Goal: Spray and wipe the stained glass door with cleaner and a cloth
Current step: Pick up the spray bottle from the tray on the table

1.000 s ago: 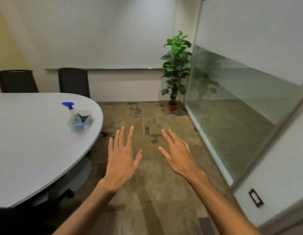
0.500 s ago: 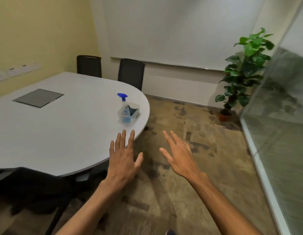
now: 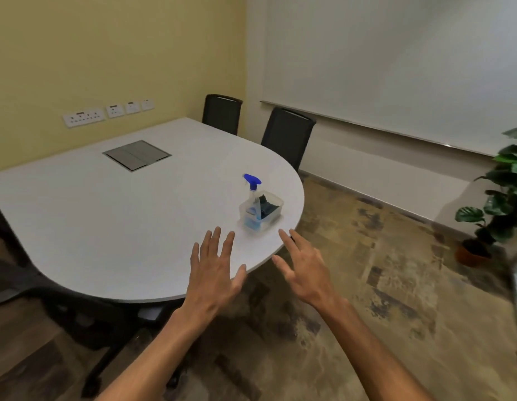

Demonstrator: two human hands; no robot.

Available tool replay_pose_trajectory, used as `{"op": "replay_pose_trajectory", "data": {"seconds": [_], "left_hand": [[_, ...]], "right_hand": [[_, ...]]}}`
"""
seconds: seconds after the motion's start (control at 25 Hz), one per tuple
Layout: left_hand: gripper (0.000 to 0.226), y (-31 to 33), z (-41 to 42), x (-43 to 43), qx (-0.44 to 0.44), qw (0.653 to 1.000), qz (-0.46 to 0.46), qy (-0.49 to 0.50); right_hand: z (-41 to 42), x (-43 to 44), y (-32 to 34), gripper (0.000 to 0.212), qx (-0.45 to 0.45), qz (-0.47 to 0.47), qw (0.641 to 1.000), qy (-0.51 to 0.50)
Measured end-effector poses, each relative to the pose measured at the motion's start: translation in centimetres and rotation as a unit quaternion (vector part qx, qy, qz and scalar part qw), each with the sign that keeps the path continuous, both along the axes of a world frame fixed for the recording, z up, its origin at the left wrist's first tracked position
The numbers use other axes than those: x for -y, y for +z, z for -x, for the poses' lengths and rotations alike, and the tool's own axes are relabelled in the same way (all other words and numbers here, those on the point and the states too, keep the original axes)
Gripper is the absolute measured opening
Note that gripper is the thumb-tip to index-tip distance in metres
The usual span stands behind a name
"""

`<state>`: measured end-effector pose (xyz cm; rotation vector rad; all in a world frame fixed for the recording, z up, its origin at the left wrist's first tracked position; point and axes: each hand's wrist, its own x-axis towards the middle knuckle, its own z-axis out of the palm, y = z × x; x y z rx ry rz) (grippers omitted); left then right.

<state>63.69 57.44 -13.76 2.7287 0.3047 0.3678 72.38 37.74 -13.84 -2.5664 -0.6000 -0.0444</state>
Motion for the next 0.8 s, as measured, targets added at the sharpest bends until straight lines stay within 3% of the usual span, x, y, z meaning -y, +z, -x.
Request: {"op": "replay_pose_trajectory", "data": {"seconds": [0.52,0.8], "left_hand": [[0.068,-2.2,-14.5,-1.7,-0.085,0.993,-0.044,0.067],[0.073,-3.4,-25.3,-6.0,-0.098,0.992,0.058,0.047]], "right_hand": [[-16.4,-4.0,-3.3,0.06,-0.024,-0.029,0.999,0.037],[-27.6,-8.8,-6.6,0.056,-0.096,-0.044,0.994,0.026]]}}
